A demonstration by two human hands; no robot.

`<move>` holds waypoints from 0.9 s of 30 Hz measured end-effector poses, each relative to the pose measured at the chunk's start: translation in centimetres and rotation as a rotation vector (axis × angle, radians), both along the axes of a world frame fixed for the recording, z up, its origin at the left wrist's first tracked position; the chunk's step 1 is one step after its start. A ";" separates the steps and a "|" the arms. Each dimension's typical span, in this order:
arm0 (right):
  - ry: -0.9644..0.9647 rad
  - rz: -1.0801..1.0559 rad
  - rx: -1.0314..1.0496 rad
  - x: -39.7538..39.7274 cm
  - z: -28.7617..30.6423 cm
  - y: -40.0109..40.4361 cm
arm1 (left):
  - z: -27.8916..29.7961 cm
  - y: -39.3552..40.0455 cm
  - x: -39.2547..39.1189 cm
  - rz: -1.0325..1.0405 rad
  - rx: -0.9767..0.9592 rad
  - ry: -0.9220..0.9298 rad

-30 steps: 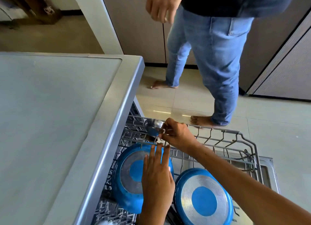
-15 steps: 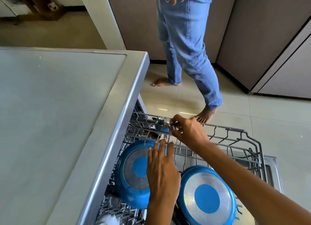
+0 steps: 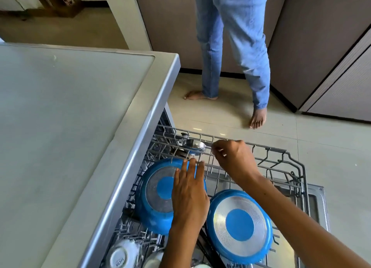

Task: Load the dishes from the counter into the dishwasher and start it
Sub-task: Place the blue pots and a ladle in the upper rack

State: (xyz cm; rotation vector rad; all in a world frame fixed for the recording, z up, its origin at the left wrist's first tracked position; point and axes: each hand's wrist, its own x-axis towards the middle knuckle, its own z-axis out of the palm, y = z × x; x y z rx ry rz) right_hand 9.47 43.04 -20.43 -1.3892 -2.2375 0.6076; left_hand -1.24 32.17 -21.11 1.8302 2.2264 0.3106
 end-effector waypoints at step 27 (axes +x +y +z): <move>0.377 0.642 -0.285 -8.0 27.6 -39.5 | 31.6 -50.1 -2.9 0.895 0.414 0.035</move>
